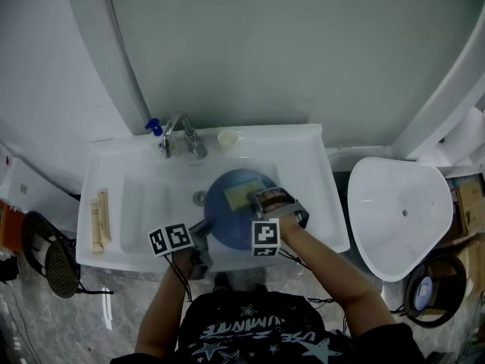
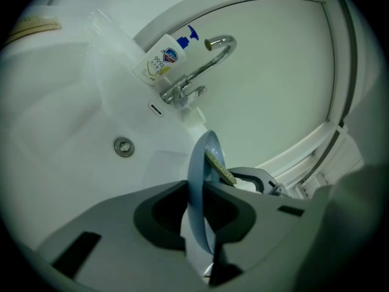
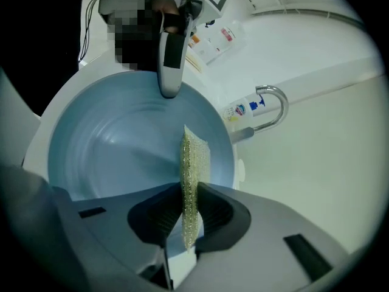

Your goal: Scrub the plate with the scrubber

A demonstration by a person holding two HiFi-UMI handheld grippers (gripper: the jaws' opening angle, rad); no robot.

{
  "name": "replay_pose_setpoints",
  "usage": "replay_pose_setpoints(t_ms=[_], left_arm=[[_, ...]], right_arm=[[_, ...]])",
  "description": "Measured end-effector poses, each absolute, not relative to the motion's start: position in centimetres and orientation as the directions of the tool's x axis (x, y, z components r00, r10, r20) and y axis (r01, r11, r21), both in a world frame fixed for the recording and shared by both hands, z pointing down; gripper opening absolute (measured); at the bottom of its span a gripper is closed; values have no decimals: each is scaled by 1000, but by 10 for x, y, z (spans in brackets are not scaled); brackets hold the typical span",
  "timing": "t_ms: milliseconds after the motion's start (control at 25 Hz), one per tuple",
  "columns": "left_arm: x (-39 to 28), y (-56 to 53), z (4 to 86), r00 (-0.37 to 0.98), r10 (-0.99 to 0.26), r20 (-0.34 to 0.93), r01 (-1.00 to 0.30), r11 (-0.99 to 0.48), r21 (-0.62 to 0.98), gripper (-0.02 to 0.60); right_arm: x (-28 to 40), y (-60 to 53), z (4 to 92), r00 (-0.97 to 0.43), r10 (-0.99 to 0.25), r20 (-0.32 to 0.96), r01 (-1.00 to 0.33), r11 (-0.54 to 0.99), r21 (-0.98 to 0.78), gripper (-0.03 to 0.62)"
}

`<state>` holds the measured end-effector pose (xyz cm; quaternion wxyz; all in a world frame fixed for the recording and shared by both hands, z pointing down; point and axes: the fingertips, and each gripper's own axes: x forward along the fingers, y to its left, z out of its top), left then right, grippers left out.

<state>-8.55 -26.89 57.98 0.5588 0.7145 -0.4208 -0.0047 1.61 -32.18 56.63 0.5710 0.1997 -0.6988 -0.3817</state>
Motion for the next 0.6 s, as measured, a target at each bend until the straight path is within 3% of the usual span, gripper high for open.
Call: replay_pose_setpoints(t_ms=[600], left_arm=[[-114,-296,589,587,-671,453,-549,81,832,61]], right_arm=[[26,-311,588,-204,-672,712,16,725,688,74]])
